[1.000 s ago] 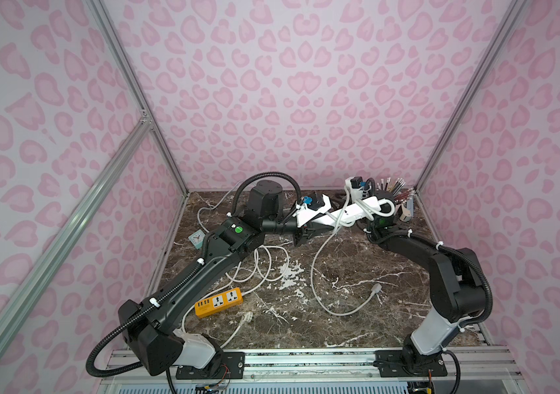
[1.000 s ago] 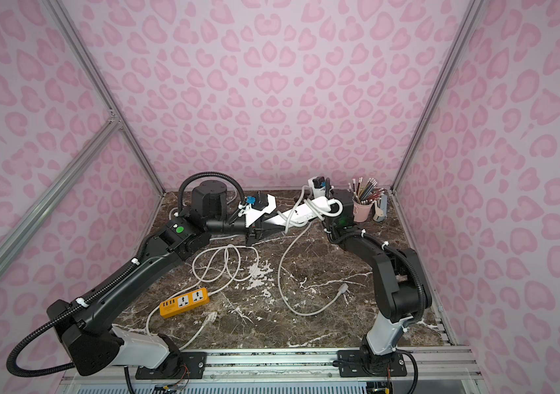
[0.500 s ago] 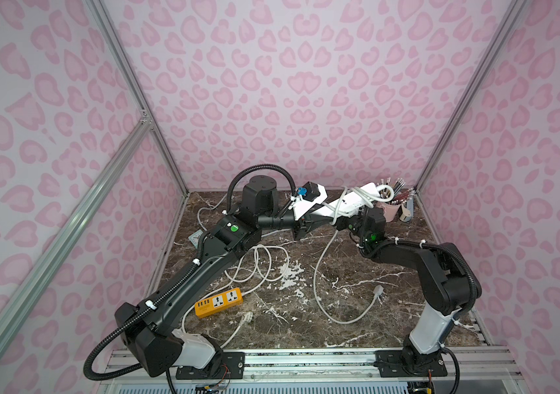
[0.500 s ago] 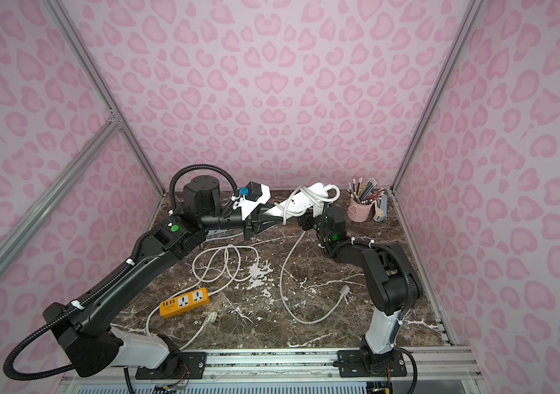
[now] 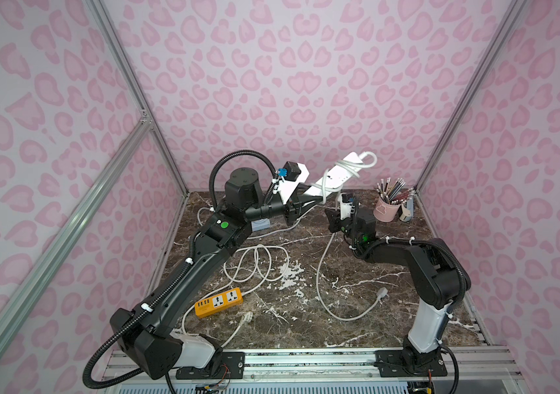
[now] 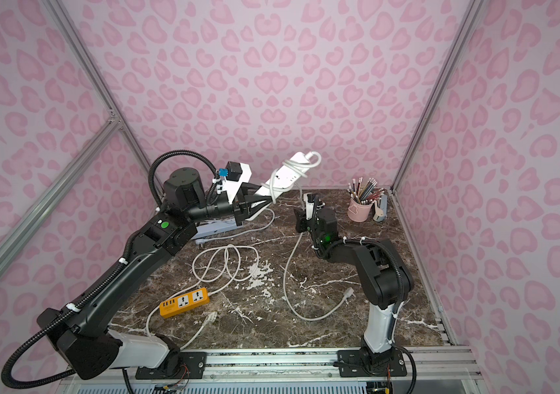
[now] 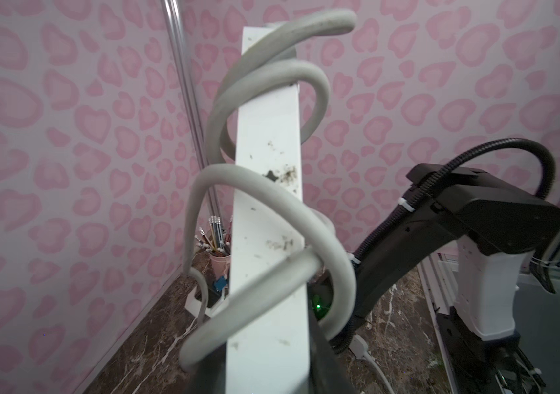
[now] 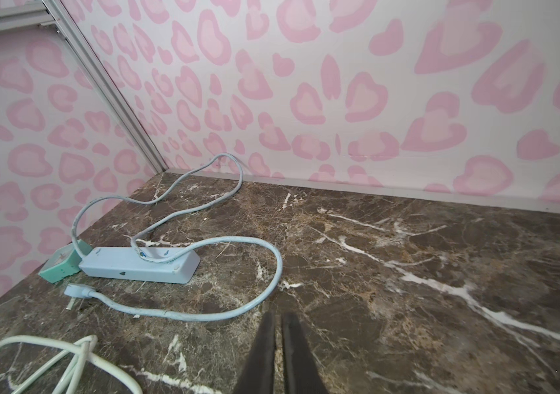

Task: Wrap the cord around the power strip
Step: Wrap the power cord around the power strip.

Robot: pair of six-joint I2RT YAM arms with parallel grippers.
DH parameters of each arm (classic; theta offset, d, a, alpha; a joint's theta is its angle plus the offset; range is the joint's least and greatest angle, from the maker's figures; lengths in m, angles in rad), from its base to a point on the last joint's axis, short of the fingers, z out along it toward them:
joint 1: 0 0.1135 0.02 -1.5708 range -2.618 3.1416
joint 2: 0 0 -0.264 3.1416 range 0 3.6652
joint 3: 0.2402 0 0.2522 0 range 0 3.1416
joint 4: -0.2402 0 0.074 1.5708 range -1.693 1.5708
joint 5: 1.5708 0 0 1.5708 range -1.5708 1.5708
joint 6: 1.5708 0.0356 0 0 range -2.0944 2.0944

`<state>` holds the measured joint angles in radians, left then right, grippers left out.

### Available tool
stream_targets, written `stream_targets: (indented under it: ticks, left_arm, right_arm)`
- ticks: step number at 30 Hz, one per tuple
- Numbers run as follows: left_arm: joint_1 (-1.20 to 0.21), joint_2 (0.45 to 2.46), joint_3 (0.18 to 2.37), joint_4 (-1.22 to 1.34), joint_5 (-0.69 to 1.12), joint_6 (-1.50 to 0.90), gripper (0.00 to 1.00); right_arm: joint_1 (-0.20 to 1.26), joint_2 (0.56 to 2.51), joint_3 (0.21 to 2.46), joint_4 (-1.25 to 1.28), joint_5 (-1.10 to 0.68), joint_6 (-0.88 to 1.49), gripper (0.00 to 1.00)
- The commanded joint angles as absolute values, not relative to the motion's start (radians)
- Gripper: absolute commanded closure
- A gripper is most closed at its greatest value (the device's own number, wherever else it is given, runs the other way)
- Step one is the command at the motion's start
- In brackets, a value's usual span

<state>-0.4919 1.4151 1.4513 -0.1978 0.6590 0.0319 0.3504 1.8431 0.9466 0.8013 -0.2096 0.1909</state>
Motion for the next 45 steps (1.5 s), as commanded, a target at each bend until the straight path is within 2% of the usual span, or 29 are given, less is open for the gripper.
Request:
stream_targets:
  ticks: [1,6,8,12,18,23,29,34,41,45]
  left_arm:
    - [-0.382,1.422,1.433,-0.035,0.495,-0.13,0.97]
    - [-0.293,1.506,1.454,-0.193,0.207,0.03,0.97]
    - [-0.271,1.547,1.459,-0.221,0.115,0.071,0.97]
    - [-0.233,1.604,1.461,-0.209,0.04,0.056,0.97]
    - [-0.268,1.718,1.516,-0.306,-0.02,0.123,0.97]
    - [-0.406,1.807,1.559,-0.522,-0.021,0.381,0.97]
    - [-0.573,1.768,1.476,-0.658,0.188,0.569,0.97]
    - [-0.659,1.696,1.439,-0.748,0.37,0.659,0.97]
    - [-0.674,1.549,1.452,-0.754,0.793,0.728,0.97]
    - [-0.606,1.469,1.416,-0.499,0.954,0.558,0.97]
  right_arm:
    - [0.384,1.77,0.907,0.748,-0.047,0.015,0.99]
    - [0.422,1.584,0.797,0.63,0.254,-0.198,1.0]
    - [0.438,1.494,0.751,0.613,0.293,-0.301,1.0]
    - [0.512,1.365,0.72,0.576,0.36,-0.505,1.0]
    - [0.619,1.205,0.789,0.54,0.187,-0.743,1.0]
    - [0.612,1.221,1.015,0.387,0.062,-0.773,1.0]
    - [0.413,1.322,1.195,0.272,-0.149,-0.647,1.0]
    - [0.291,1.436,1.292,0.191,-0.319,-0.536,1.0]
    - [0.185,1.604,1.352,0.261,-0.526,-0.313,1.0]
    - [0.176,1.704,1.38,0.373,-0.602,-0.12,1.0]
